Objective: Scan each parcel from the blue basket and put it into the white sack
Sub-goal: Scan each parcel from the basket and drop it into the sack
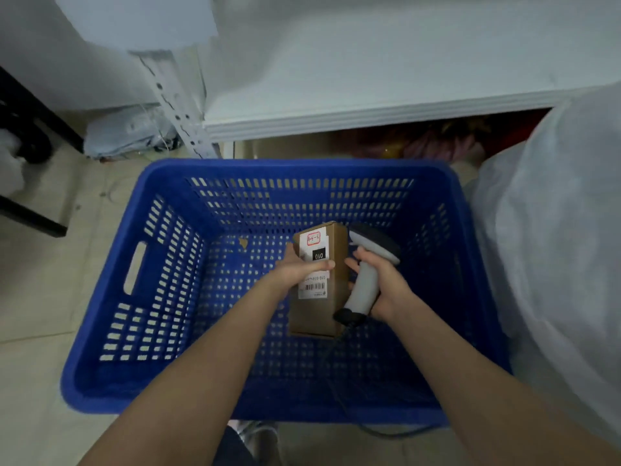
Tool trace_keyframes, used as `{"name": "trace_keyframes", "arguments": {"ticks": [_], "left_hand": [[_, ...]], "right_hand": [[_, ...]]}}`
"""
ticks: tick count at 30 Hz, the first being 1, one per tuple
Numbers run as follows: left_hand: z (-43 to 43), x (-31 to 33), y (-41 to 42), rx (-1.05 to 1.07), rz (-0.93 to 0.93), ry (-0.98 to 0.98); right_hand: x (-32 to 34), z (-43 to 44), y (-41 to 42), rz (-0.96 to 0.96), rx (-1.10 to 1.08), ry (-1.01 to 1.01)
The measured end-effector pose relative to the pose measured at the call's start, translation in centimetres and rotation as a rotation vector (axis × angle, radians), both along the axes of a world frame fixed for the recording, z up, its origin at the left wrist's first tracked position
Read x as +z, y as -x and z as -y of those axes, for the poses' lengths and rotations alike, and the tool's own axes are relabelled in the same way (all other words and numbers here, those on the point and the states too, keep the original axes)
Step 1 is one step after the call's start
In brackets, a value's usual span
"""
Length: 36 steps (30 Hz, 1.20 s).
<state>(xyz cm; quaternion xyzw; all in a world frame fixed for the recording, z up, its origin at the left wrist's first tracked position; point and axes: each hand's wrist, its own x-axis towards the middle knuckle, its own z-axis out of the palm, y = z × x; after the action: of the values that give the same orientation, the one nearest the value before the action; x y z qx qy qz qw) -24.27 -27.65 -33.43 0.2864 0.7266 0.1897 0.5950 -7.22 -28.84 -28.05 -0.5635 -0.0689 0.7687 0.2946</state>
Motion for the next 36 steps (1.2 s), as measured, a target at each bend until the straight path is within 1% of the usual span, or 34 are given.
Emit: {"name": "trace_keyframes", "arguments": {"ticks": [4, 8, 11, 14, 19, 21, 24, 27, 29, 32, 36], "left_hand": [[1.9, 5.9, -0.3, 0.112, 0.082, -0.026], [4.5, 11.4, -0.6, 0.124, 0.141, -0.042], [7.0, 15.1, -1.7, 0.077, 0.161, -0.05], [8.8, 17.1, -2.7, 0.103, 0.212, -0.079], [12.3, 20.0, -4.1, 0.082, 0.381, -0.175], [13.4, 20.8, -4.3, 0.075, 0.416, -0.218], [14.7, 22.4, -5.4, 0.097, 0.373, -0.329], [15.2, 23.9, -6.4, 0.217, 0.338, -0.42], [15.5, 24.6, -6.6, 0.288, 0.342, -0.462], [15.8, 25.2, -7.0, 0.318, 0.291, -0.523], [16.4, 25.3, -8.1, 0.318, 0.222, -0.549]], "right_hand": [[5.2, 2.2, -1.7, 0.016, -0.039, -0.098], [10.2, 4.6, -3.7, 0.069, -0.06, -0.222], [13.6, 6.8, -5.3, 0.094, -0.055, -0.304], [16.0, 8.0, -6.1, 0.132, -0.06, -0.368], [20.6, 10.7, -7.9, 0.093, -0.043, -0.442], [21.8, 11.6, -8.6, 0.106, -0.036, -0.46], [22.9, 13.1, -9.6, 0.143, -0.043, -0.552], [23.9, 15.2, -10.4, 0.314, -0.083, -0.672], [24.3, 17.2, -11.2, 0.343, -0.073, -0.687], [23.4, 20.5, -12.2, 0.465, -0.037, -0.711], [22.5, 23.6, -12.3, 0.496, -0.022, -0.705]]}}
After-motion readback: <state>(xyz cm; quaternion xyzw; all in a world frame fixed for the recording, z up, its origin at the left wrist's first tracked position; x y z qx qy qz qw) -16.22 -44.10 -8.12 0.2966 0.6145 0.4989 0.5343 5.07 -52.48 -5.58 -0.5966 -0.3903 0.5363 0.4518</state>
